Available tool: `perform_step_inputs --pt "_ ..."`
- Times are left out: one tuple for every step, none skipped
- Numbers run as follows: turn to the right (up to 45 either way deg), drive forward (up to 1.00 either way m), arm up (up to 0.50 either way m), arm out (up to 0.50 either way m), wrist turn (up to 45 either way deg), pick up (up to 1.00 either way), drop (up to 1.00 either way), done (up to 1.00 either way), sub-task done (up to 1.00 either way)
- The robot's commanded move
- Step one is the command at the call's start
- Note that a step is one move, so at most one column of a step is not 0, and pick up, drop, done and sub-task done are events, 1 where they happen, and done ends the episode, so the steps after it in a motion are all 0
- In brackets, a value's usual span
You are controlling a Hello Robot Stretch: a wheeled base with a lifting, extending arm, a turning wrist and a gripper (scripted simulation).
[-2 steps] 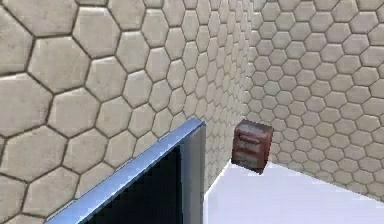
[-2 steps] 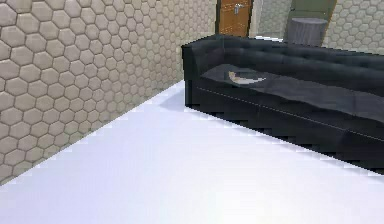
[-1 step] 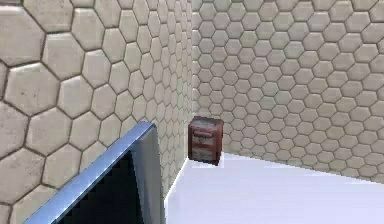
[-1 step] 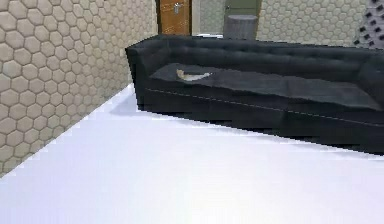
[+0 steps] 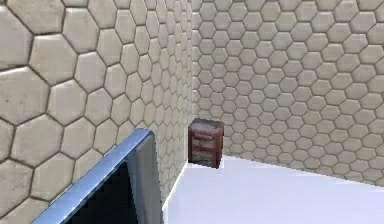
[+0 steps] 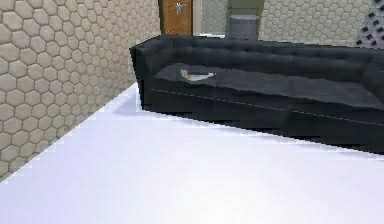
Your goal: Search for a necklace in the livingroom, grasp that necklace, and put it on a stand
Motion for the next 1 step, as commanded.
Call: perform_step_inputs --pt "0.0 0.00 0.00 0.00 0.0 0.00 0.00 1.00 0.00"
